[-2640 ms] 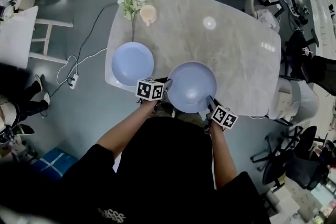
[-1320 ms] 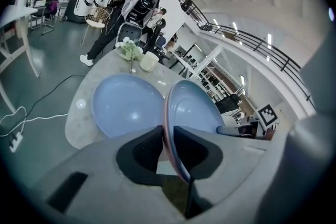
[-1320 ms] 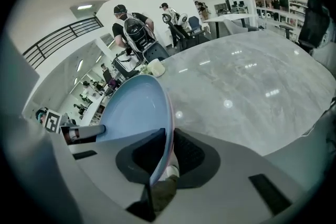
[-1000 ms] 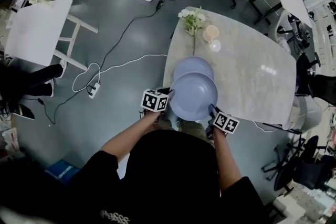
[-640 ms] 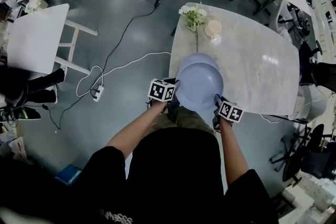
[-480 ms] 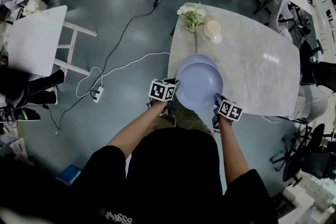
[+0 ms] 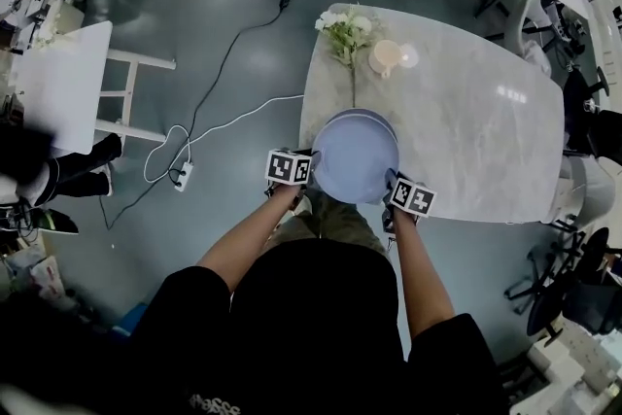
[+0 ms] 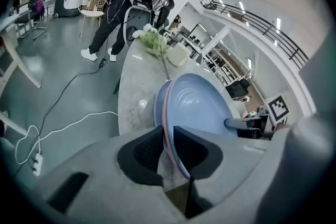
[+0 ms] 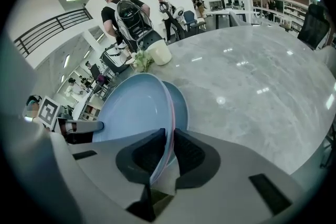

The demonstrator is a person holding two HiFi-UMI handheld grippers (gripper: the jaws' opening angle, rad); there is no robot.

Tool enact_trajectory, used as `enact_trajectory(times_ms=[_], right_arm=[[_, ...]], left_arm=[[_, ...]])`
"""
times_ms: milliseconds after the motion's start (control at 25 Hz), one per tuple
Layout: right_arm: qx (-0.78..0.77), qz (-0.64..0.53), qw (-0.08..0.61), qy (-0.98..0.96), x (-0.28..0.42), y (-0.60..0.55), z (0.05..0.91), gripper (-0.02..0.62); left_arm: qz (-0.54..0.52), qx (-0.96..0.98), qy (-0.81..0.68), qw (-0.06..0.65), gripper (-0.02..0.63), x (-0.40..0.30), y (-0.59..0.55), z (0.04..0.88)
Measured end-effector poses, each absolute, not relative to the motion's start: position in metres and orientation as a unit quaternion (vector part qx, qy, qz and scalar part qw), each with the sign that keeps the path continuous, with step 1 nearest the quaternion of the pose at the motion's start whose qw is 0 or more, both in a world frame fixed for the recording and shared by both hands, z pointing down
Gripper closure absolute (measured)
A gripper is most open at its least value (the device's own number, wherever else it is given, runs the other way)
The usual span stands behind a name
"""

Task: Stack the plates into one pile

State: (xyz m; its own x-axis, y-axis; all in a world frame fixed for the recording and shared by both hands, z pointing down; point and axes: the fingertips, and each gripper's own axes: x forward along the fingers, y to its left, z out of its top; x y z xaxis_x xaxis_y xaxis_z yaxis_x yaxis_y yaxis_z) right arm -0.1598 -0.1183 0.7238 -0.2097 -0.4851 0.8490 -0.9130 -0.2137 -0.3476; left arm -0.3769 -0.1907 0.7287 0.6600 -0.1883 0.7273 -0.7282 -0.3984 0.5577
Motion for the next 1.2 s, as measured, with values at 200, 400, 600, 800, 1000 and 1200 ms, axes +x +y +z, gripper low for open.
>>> enact_trajectory(times_ms=[200,400,600,800,1000,1200], right_arm=[[0.584,0.515,0.211,-0.591,-0.148,-0.134,0.737,0.54],[0.574,0.521,0.22,-0.592,-0.14,-0.137,0.749,0.54],[0.573,0.524,0.215,-0.592,-0.138,-0.136,0.748,0.54],[0.586,0.499,0.254,-0.586,-0.133,-0.136,0.746,0.54],[0.576,0.48,0.28,-0.599,-0.136,-0.135,0.753,0.531],[0.569,0.452,0.339,-0.598,-0.139,-0.139,0.758,0.529]], left_arm=[[0.311,0.782,-0.281,0.461,0.525,-0.366,-0.197,0.741],[0.329,0.782,-0.281,0.448,0.518,-0.359,-0.199,0.747],[0.351,0.783,-0.284,0.426,0.51,-0.357,-0.195,0.746],[0.34,0.784,-0.308,0.418,0.469,-0.357,-0.195,0.744],[0.316,0.769,-0.323,0.452,0.471,-0.36,-0.181,0.753],[0.317,0.77,-0.329,0.446,0.47,-0.363,-0.178,0.753]])
